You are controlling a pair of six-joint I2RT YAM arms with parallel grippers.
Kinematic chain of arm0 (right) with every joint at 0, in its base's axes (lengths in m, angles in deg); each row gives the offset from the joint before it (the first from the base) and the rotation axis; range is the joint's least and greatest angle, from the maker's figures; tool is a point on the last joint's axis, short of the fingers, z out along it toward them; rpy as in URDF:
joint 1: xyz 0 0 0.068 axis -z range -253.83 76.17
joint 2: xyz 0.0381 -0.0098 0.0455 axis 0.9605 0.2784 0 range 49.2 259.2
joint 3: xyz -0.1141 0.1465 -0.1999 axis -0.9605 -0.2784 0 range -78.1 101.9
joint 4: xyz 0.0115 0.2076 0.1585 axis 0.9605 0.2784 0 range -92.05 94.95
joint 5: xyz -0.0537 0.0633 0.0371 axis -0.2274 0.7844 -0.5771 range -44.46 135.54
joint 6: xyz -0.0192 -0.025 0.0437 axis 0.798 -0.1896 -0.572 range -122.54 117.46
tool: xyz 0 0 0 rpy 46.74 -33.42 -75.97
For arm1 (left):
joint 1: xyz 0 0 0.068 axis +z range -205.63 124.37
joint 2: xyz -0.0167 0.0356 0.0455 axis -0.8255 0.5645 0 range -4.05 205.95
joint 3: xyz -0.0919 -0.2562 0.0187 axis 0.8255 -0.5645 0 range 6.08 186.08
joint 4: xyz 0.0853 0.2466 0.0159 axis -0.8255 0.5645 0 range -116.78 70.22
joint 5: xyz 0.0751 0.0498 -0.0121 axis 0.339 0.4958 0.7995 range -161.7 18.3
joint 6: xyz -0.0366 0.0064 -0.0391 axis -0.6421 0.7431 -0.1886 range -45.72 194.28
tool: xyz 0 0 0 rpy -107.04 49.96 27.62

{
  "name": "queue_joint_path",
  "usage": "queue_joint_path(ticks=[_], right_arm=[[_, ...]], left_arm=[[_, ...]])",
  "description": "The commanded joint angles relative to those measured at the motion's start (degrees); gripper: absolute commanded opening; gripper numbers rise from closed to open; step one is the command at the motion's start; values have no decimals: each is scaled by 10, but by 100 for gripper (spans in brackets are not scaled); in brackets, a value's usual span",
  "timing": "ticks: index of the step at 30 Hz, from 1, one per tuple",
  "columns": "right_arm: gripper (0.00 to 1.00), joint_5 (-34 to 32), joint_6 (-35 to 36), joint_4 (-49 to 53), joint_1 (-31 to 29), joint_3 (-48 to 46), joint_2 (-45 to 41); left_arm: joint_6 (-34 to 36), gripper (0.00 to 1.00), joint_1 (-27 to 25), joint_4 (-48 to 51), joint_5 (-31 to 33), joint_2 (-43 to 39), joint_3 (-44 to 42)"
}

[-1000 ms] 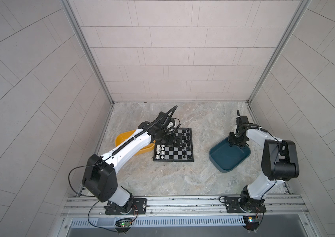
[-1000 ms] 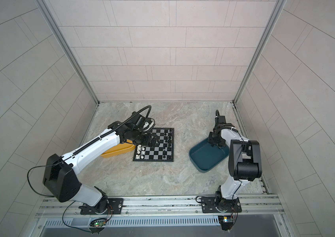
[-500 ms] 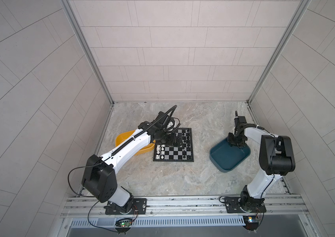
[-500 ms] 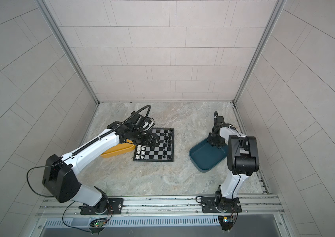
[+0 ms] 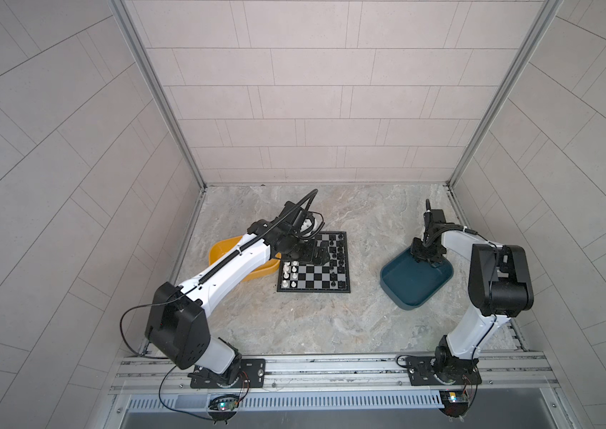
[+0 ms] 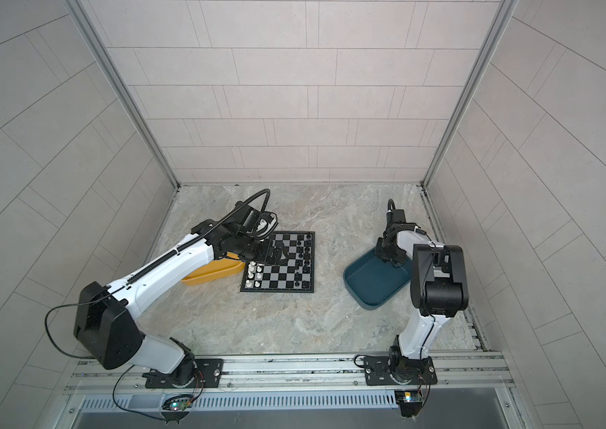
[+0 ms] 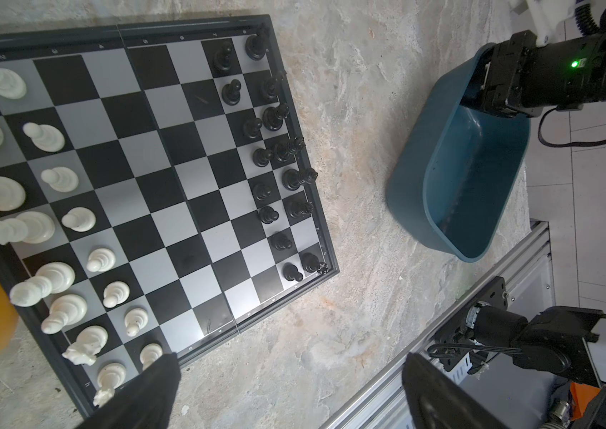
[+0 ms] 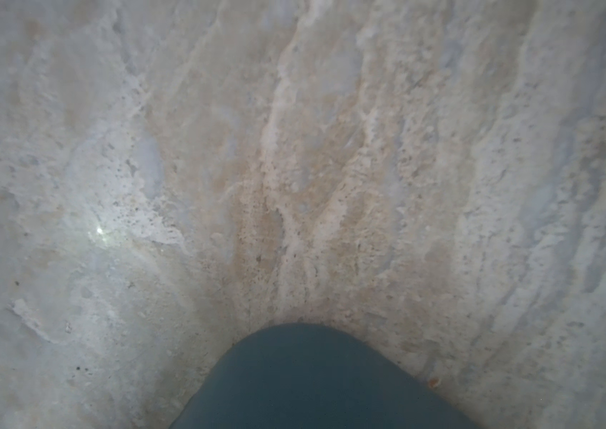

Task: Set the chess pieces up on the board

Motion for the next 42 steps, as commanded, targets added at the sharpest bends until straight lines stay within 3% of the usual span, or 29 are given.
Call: queue_joint_path(ticks=[1,11,15,19,24,26,29,33,37,42], right_arm=[[22,-11,-12,-32,0,-19,-7],[8,2,-44,-87,2,-67,-47],[5,45,-116,-81,3,-104,-127],[3,106,-189,-62,3,-136,-232],[3,176,-307,-99,-4,-185,-376],[4,207,-388,-136,-5,-207,-418],[3,248,-511,-222,-13,-246,-453],[3,267,-608,-274,-44,-255,-472],[2,247,-688,-350,-82,-297,-488],[2,251,-722,-367,-107,-291,-489]], left_arm=[[-7,100,3,-5,-6,-16,-10],[-44,100,14,-49,-33,-26,-42],[-95,98,27,-143,-100,-30,-80],[-153,89,20,-266,-144,-26,-103],[-219,80,-20,-461,-126,-19,-144],[-230,75,-51,-552,-96,-7,-158],[-223,69,-93,-674,-58,21,-173],[-208,64,-132,-831,-6,64,-194],[-183,61,-150,-854,-18,113,-153],[-164,58,-156,-854,-15,149,-127]])
